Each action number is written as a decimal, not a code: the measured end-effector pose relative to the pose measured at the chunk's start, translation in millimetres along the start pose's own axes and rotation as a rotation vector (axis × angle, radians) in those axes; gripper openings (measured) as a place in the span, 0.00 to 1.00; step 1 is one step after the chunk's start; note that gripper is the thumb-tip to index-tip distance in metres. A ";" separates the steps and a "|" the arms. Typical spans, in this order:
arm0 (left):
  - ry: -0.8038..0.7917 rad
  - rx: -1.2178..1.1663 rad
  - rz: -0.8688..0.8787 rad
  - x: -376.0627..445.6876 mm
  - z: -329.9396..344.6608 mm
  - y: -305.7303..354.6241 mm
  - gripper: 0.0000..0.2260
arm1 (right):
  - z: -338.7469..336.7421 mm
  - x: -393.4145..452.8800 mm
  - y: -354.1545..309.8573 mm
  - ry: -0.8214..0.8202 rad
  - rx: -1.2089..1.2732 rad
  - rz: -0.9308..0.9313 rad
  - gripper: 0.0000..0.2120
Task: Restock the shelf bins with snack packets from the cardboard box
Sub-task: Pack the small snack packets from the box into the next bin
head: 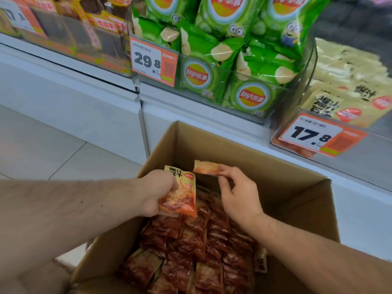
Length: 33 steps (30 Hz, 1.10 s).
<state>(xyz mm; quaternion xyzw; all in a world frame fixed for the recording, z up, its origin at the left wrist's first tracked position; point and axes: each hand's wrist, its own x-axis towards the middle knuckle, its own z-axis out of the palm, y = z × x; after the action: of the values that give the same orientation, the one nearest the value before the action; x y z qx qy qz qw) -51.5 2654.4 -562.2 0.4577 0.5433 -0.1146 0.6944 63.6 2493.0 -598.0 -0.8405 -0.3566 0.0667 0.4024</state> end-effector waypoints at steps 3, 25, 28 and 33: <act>-0.051 -0.029 0.059 -16.2 10.0 4.7 0.09 | -24.7 -22.2 -8.8 0.058 -0.037 -0.265 0.06; -0.365 0.397 1.083 -106.1 72.1 10.6 0.25 | -161.9 -28.6 -95.2 -0.311 0.413 0.323 0.03; -0.375 0.480 1.162 -114.8 83.2 22.5 0.23 | -178.7 -23.9 -91.3 -0.254 0.462 0.314 0.07; -0.414 0.556 1.216 -126.9 117.0 45.2 0.23 | -213.4 -18.8 -83.3 -0.192 0.576 0.285 0.07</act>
<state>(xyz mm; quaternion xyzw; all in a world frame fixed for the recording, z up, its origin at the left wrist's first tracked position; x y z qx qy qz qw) 5.5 2547.6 -431.1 0.8098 -0.0022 0.0747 0.5819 89.5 2381.6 -398.6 -0.7236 -0.2384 0.2989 0.5746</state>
